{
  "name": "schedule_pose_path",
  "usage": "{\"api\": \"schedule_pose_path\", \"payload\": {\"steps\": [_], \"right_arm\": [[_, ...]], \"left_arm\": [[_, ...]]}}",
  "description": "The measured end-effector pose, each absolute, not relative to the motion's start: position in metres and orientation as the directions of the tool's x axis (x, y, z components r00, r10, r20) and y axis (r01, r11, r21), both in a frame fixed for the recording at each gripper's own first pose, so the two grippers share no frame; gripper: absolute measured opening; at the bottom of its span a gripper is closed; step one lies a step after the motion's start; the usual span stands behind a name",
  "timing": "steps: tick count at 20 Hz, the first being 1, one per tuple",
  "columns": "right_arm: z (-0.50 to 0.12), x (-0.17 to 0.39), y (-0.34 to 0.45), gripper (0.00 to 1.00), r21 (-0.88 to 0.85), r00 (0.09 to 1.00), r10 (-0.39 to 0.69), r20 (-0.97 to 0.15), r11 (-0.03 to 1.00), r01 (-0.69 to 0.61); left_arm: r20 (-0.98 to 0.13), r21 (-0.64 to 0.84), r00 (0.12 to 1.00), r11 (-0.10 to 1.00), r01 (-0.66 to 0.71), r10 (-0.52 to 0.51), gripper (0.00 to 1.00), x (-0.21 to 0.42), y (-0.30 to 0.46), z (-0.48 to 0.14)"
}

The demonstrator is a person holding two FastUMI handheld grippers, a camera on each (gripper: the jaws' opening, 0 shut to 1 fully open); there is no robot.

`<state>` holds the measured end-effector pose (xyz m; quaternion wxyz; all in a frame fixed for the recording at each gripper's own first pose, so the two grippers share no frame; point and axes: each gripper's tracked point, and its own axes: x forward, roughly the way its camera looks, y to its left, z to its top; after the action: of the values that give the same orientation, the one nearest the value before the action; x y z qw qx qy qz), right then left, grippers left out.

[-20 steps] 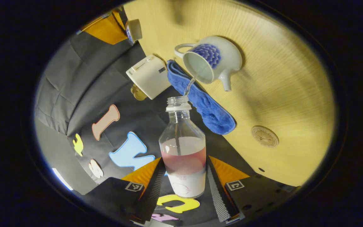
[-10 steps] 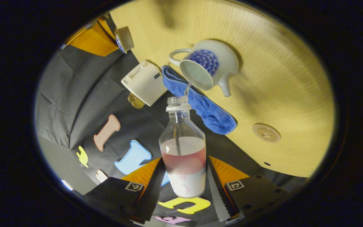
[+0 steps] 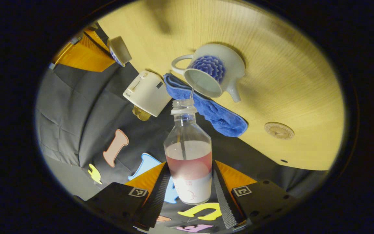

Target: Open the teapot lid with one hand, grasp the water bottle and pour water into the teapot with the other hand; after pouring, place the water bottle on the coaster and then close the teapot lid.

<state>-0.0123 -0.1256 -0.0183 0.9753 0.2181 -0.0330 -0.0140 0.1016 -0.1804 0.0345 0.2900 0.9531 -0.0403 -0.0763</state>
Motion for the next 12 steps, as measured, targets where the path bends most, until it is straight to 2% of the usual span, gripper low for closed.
{"api": "schedule_pose_path", "payload": {"steps": [8, 12], "right_arm": [[-0.018, -0.013, -0.128, 0.01, 0.43, 0.997, -0.042, 0.062, 0.903, 0.012], [-0.018, -0.014, -0.13, 0.01, 0.428, 0.997, -0.047, 0.064, 0.903, 0.015]], "left_arm": [[-0.135, 0.542, 0.982, -0.839, -0.035, -0.129, 0.87, 0.101, -0.186, 0.03], [-0.17, 0.655, 0.978, -0.755, 0.019, -0.123, 0.87, 0.102, -0.175, 0.029]]}}
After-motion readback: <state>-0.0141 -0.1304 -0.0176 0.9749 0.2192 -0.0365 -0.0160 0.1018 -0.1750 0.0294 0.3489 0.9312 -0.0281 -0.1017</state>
